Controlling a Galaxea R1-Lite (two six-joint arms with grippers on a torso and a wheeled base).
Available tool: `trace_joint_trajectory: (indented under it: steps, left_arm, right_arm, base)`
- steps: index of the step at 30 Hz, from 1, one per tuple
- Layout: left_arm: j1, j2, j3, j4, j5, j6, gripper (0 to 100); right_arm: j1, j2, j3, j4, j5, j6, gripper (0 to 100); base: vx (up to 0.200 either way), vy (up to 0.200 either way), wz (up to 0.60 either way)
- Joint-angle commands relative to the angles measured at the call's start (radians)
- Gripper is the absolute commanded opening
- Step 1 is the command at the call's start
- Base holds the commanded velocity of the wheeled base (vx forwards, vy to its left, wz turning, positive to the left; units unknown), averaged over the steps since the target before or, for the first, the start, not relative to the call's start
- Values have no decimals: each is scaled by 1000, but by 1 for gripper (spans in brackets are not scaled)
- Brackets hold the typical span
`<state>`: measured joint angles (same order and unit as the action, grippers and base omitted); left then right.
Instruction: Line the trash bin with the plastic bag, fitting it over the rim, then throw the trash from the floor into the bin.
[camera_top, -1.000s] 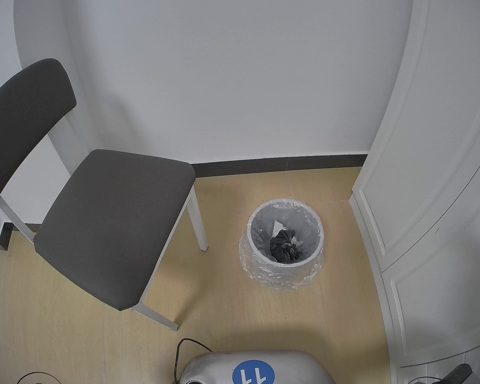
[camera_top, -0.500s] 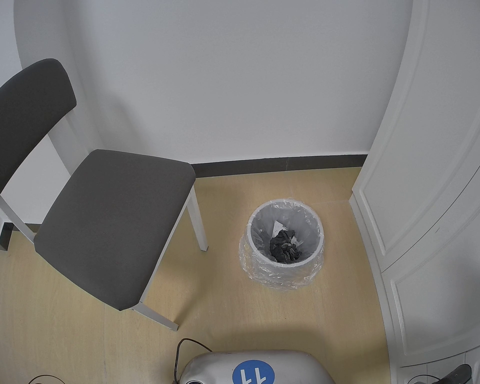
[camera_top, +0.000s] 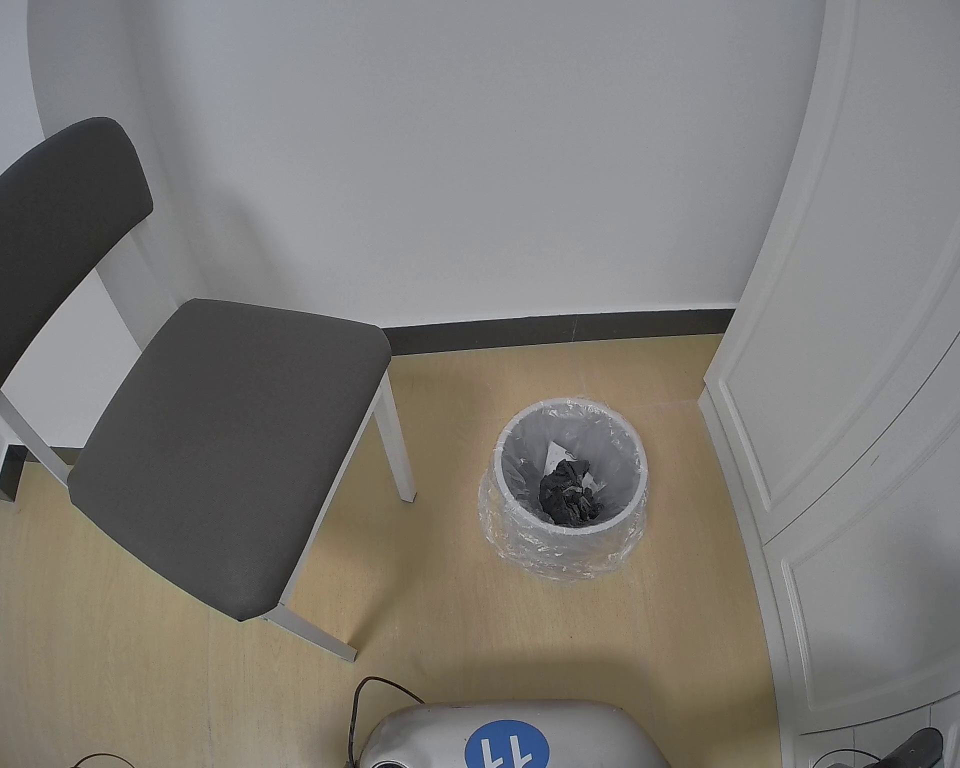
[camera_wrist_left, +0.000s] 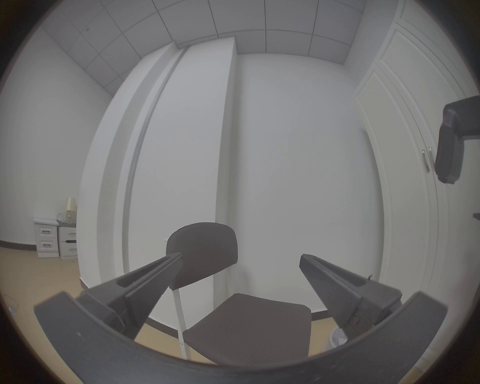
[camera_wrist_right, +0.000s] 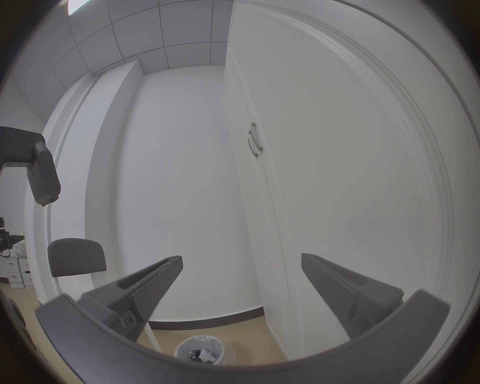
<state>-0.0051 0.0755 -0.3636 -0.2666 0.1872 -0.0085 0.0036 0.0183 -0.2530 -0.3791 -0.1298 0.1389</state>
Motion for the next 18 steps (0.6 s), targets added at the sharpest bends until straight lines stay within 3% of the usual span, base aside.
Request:
trace_joint_trajectory:
  steps: [1, 5, 13, 18]
  left_arm:
    - [1, -72, 55, -6, 6, -18, 100]
    - [1, -76, 135, -25, 1, -8, 100]
    - [1, -76, 319, -117, -20, -7, 100]
    - [1, -76, 364, -63, -22, -2, 100]
  right_arm:
    - [-1, -18, -6, -4, 1, -16, 100]
    - [-2, -18, 0, -32, -4, -98, 100]
    - [-2, -18, 101, -259, 4, -266, 100]
    - [-2, -18, 199, -377, 6, -335, 100]
  base:
    - [0, 0, 0]
    - [0, 0, 0]
    - [0, 0, 0]
    - [0, 0, 0]
